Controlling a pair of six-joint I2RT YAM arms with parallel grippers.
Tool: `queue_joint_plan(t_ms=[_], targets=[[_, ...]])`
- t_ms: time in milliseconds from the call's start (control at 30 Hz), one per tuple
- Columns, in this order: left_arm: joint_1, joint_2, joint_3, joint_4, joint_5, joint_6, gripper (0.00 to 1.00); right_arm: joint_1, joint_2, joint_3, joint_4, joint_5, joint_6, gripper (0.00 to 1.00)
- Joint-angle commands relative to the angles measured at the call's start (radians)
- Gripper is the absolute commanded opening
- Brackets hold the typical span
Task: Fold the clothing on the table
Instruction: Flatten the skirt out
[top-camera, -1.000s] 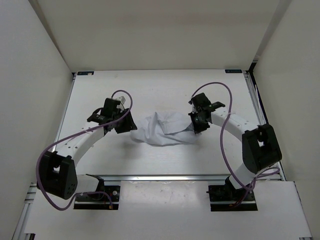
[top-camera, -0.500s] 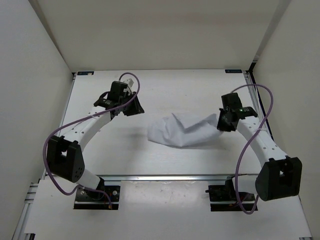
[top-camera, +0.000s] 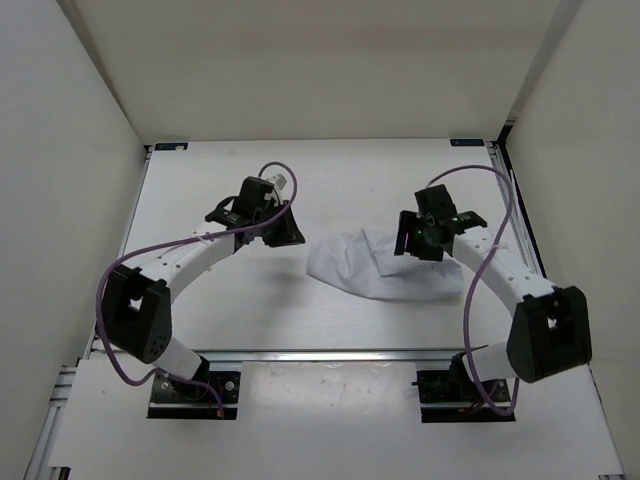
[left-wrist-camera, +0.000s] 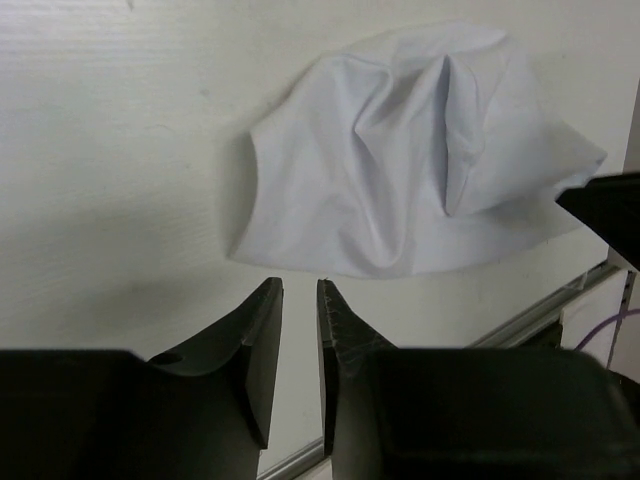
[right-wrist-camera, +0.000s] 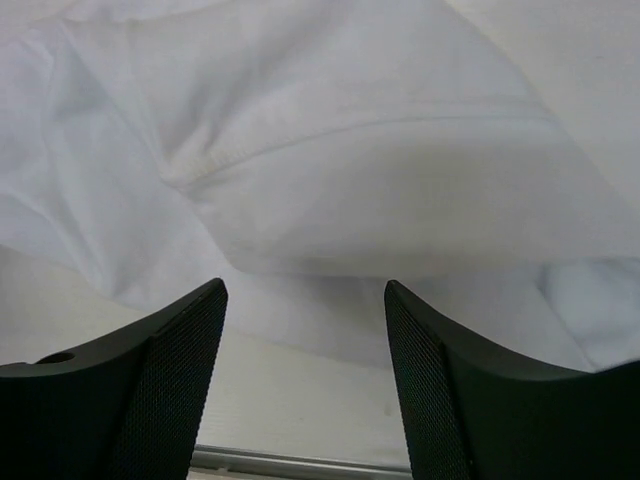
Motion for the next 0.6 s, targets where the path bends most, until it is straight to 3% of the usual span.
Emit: queue_joint_plan(t_ms=[0, 167, 400, 567], targets=[[-0.045, 0.018, -0.060, 0.092, 0.050, -0.046, 0.30, 0.035, 0.099, 0.019, 0.144, -0.110, 0.039, 0.69], [-0.117, 0.117, -0.052, 0.108, -0.014, -0.023, 0.24, 0.101, 0.254, 0.143, 0.145, -0.090, -0.068, 0.69], [-0.163, 0.269, -0.006, 0.020, -0.209, 0.048, 0.00, 0.190, 0.367, 0.290, 0.060, 0.040, -0.126, 0.68], [-0.206, 0.326, 0.003, -0.029, -0.301, 0.068, 0.00, 0.239, 0.403, 0.339, -0.007, 0.139, -0.133, 0.68]])
